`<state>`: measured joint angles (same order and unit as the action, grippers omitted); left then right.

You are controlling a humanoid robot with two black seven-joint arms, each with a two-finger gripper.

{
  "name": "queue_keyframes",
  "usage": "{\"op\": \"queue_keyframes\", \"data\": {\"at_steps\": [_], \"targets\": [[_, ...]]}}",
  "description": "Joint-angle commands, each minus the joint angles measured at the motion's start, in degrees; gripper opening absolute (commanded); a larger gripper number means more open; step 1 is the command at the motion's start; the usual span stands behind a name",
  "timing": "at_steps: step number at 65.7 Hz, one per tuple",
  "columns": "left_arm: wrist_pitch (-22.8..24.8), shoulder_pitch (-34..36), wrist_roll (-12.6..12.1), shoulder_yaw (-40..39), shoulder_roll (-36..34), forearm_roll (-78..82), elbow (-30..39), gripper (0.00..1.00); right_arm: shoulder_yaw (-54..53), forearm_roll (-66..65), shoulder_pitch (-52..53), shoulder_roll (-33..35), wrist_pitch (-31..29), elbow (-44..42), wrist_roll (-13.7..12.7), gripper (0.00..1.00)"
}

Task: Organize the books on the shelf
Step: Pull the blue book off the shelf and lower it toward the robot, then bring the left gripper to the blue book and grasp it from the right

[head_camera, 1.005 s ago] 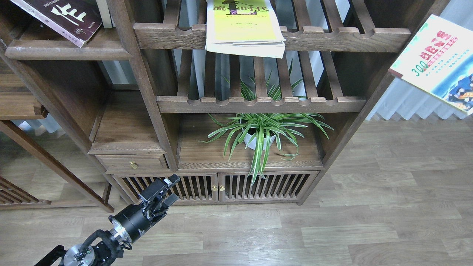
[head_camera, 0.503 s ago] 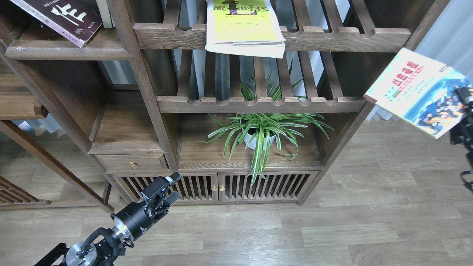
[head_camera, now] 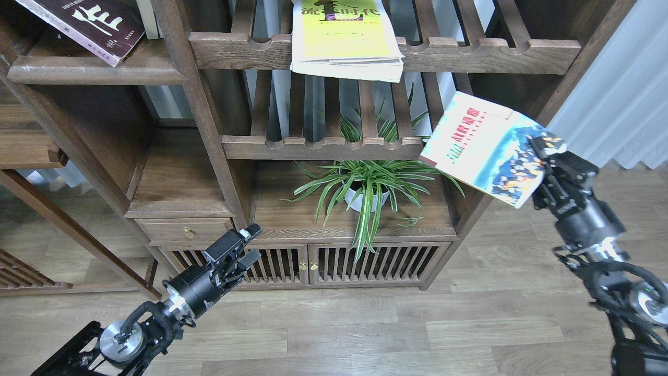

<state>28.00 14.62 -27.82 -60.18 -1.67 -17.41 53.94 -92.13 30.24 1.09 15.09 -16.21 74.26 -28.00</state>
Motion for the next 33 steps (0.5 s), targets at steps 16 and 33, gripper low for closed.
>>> {"op": "queue_keyframes", "data": {"at_steps": [16, 33], "targets": [[0.00, 1.12, 0.92, 0.67, 1.67, 0.18, 0.99, 1.00, 4.23, -5.37, 3.30, -6.83, 3.02, -0.26, 0.00, 0.05], [0.00, 1.12, 0.92, 3.22, 1.67, 0.18, 2.31, 1.00, 6.69, -7.39, 4.01, -9.90, 3.11, -1.23, 0.67, 0.05]]}}
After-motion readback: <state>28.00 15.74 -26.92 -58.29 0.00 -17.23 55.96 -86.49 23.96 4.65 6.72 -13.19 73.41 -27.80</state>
